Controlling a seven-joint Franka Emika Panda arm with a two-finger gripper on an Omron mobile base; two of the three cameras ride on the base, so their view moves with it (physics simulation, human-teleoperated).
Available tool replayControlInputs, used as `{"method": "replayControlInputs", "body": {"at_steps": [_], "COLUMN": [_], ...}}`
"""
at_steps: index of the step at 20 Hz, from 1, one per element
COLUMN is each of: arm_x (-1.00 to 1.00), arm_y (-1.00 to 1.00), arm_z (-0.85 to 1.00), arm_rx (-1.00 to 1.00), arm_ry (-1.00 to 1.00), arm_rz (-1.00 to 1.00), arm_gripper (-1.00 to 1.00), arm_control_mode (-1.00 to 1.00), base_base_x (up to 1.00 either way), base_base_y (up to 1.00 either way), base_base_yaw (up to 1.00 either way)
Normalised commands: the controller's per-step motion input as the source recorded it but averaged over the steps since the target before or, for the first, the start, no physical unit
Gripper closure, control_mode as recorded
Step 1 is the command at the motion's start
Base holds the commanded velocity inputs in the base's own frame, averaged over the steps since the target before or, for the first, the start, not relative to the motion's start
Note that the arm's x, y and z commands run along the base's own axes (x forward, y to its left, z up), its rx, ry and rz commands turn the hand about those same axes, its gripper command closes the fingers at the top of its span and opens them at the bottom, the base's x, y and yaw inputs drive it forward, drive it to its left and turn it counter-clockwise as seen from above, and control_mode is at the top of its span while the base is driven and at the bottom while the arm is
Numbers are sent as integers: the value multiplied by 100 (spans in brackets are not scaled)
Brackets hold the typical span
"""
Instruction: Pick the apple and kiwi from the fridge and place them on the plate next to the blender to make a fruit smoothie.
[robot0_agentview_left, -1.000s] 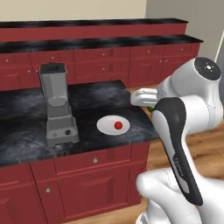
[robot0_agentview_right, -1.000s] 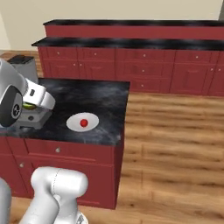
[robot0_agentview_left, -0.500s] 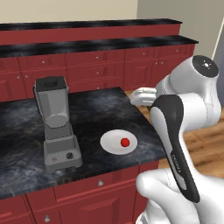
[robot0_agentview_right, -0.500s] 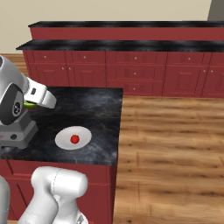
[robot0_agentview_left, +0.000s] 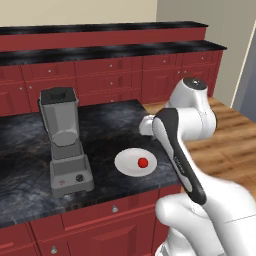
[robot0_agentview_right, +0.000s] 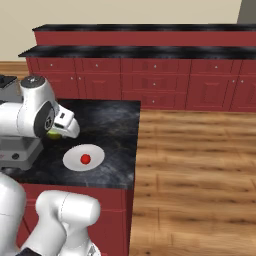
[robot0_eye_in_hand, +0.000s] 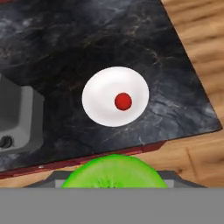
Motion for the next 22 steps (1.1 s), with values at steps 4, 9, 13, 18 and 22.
{"method": "replayControlInputs", "body": {"at_steps": [4, 9, 13, 18, 22], "arm_x": [79, 64, 58, 46, 49], "arm_y": [13, 39, 19, 2, 5], "arm_z": [-100, -90, -51, -50, -60], "arm_rx": [-5, -11, -1, 0, 0], "arm_ry": [20, 9, 0, 0, 0], "arm_rz": [0, 3, 6, 0, 0], "arm_gripper": [100, 100, 100, 100, 100], "arm_control_mode": [-100, -100, -100, -100, -100], "base_base_x": [0, 0, 0, 0, 0], "base_base_y": [0, 0, 0, 0, 0], "base_base_yaw": [0, 0, 0, 0, 0]}}
